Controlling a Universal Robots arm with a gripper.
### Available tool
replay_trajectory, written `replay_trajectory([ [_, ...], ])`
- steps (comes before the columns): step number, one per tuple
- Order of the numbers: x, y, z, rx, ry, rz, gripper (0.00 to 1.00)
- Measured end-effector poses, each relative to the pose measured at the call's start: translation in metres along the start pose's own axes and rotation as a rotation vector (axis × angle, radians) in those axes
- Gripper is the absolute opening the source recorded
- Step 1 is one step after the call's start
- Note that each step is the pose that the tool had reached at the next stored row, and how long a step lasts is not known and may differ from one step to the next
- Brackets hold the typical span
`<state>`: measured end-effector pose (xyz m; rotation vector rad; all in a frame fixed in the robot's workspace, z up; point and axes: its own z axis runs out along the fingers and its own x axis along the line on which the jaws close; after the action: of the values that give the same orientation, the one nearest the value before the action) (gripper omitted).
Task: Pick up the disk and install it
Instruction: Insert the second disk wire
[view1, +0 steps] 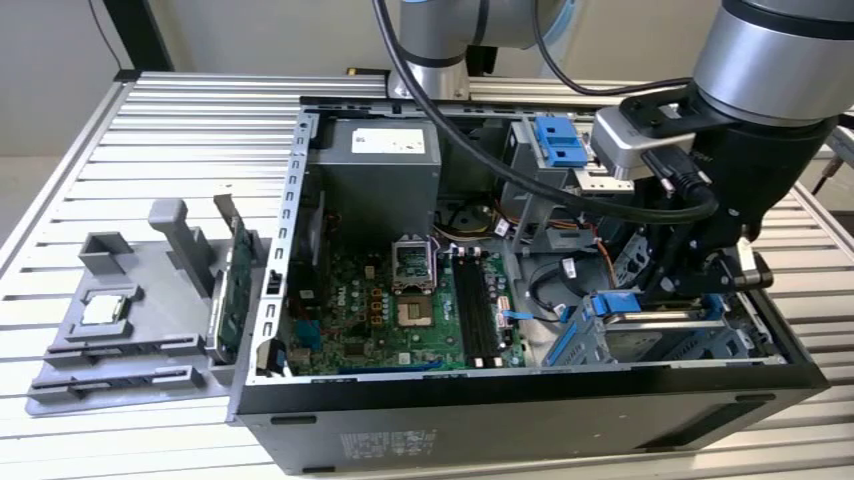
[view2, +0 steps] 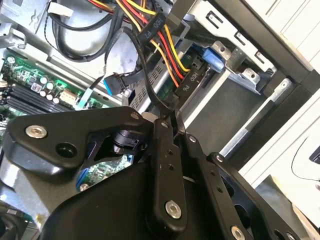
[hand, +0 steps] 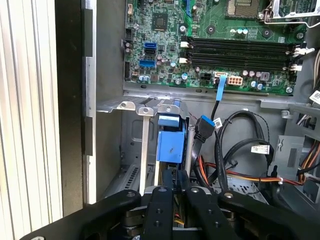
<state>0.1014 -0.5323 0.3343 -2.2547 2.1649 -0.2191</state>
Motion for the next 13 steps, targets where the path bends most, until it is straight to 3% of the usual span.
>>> replay_trajectory([
  [13, -0.0004, -0.0002, 0.0067, -0.0001, 0.0019, 0.0, 0.0],
])
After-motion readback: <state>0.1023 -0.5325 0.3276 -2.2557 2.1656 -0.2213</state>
